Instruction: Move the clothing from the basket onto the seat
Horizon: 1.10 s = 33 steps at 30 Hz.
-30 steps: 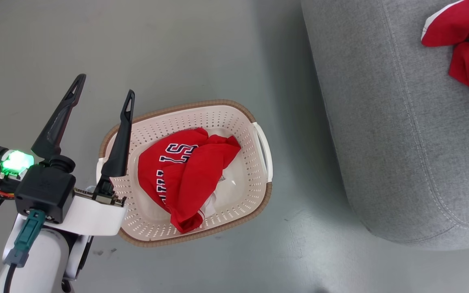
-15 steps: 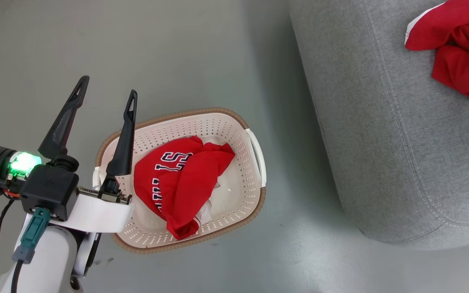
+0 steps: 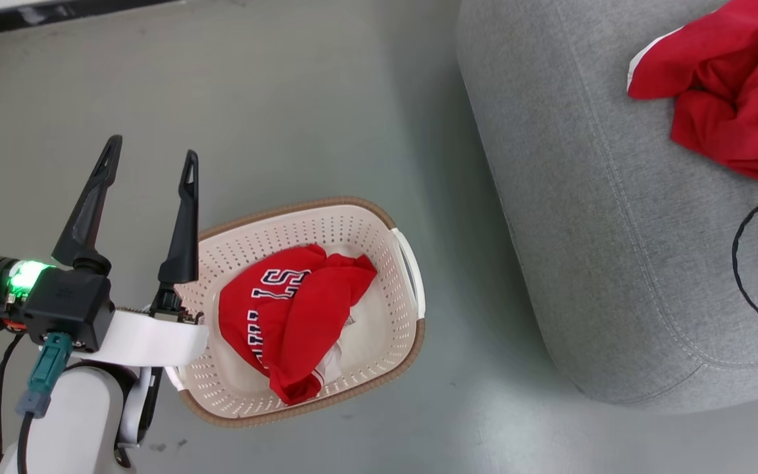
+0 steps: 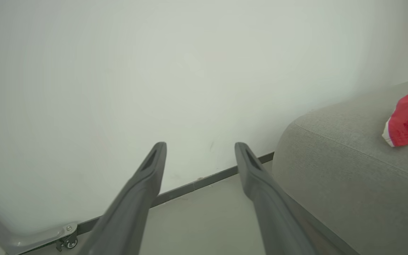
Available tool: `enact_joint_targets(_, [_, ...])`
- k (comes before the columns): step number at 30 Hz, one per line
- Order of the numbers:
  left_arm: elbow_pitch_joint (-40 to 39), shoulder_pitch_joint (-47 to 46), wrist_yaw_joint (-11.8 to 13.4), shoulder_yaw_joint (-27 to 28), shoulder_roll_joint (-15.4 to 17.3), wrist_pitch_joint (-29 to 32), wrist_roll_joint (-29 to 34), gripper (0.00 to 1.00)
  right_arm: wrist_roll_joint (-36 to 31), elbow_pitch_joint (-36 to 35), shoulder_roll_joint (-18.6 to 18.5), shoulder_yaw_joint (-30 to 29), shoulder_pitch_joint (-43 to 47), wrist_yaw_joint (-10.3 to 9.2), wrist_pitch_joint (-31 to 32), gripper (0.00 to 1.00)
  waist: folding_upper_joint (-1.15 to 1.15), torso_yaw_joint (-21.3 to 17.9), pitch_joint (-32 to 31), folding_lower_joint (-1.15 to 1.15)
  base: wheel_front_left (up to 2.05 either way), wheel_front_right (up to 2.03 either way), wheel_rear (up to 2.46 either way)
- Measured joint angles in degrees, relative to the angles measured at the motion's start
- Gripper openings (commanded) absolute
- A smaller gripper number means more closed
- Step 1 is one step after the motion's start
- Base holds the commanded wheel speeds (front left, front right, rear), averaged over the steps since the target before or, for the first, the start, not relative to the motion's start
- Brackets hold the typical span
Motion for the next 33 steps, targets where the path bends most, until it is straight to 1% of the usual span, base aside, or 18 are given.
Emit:
enact_joint_targets(11, [3.4,2.8,2.1,2.8,-1.9,-1.1,-2.0,1.0,-1.4,-8.7,-0.1,2.4,1.5,0.0,0.0,1.0,0.0,0.8,-4.5,0.0,0.0,0.0,0.0])
enact_joint_targets(16, [5.1,4.3,2.7,4.4,-2.7,-1.2,-3.5,1.0,-1.8,-11.8,0.6,3.8,2.0,0.0,0.0,1.0,0.0,1.6,-6.9,0.0,0.0,0.0,0.0])
enact_joint_targets(23, [6.0,6.8,3.7,5.6,-3.9,-1.5,-4.0,1.0,-3.1,-16.0,2.5,7.0,3.6,0.0,-0.1,1.0,0.0,3.2,-10.6,0.0,0.0,0.0,0.0])
enact_joint_targets(26, [6.0,8.3,3.9,5.6,-5.0,-1.5,-4.1,1.0,-4.1,-17.9,4.1,9.2,4.5,0.0,-0.1,1.0,0.0,3.9,-12.2,0.0,0.0,0.0,0.0])
enact_joint_targets(27, [6.0,9.1,4.0,5.8,-5.3,-1.5,-4.1,1.0,-4.6,-19.0,5.2,10.4,5.4,0.0,-0.1,1.0,0.0,4.4,-13.3,0.0,0.0,0.0,0.0])
enact_joint_targets(31, [6.4,10.3,4.0,7.2,-5.4,-1.5,-5.0,1.0,-5.0,-21.0,6.8,11.0,7.2,0.0,-0.1,1.0,0.0,5.4,-15.5,0.0,0.0,0.0,0.0])
enact_joint_targets(33, [6.2,11.4,4.1,7.2,-6.1,-1.5,-5.0,1.0,-5.1,-21.8,7.8,11.6,8.3,0.0,-0.1,1.0,0.0,5.9,-16.6,0.0,0.0,0.0,0.0])
